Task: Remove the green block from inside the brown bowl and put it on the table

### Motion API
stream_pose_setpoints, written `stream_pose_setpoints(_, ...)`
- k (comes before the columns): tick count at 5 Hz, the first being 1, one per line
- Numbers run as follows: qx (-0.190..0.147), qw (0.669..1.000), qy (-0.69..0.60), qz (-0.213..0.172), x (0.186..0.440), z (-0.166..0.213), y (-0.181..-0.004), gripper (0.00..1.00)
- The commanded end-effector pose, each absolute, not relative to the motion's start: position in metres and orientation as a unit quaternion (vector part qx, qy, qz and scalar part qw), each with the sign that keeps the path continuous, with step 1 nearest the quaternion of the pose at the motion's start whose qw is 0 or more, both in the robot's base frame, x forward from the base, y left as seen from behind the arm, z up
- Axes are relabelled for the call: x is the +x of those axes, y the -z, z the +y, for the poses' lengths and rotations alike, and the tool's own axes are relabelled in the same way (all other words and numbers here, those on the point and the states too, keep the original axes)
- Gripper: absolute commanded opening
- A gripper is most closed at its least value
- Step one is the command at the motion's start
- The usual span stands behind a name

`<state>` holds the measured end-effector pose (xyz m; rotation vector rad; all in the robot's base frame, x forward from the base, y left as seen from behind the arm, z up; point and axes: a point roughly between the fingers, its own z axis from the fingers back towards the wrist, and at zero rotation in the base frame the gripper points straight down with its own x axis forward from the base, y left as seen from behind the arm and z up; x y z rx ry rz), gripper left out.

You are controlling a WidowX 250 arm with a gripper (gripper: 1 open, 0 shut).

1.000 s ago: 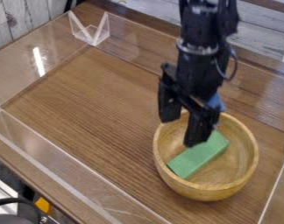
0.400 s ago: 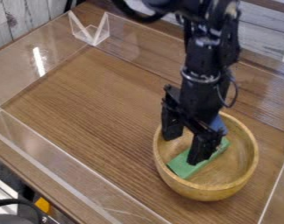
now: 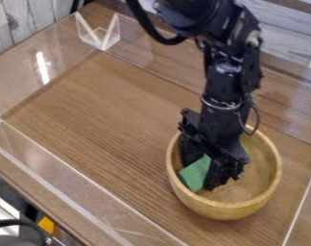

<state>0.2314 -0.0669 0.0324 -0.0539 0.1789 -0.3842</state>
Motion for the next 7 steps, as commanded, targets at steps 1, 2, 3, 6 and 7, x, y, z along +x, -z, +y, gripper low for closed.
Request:
stream_pose_setpoints(1, -0.028, 0.979, 0.189, 0.073, 0.239, -0.078, -0.038, 0.00)
stream_pose_setpoints(2, -0.031, 0.980, 0.183, 0.071, 0.238, -0.073, -0.036, 0.00)
stream_pose_setpoints(3, -0.034, 0.981, 0.177, 0.070, 0.237, -0.067, -0.033, 0.00)
stream_pose_setpoints(6, -0.038, 0.970, 0.230, 0.070, 0.243, -0.076, -0.031, 0.00)
stream_pose_setpoints(7, -0.040, 0.974, 0.212, 0.063, 0.245, -0.081, -0.042, 0.00)
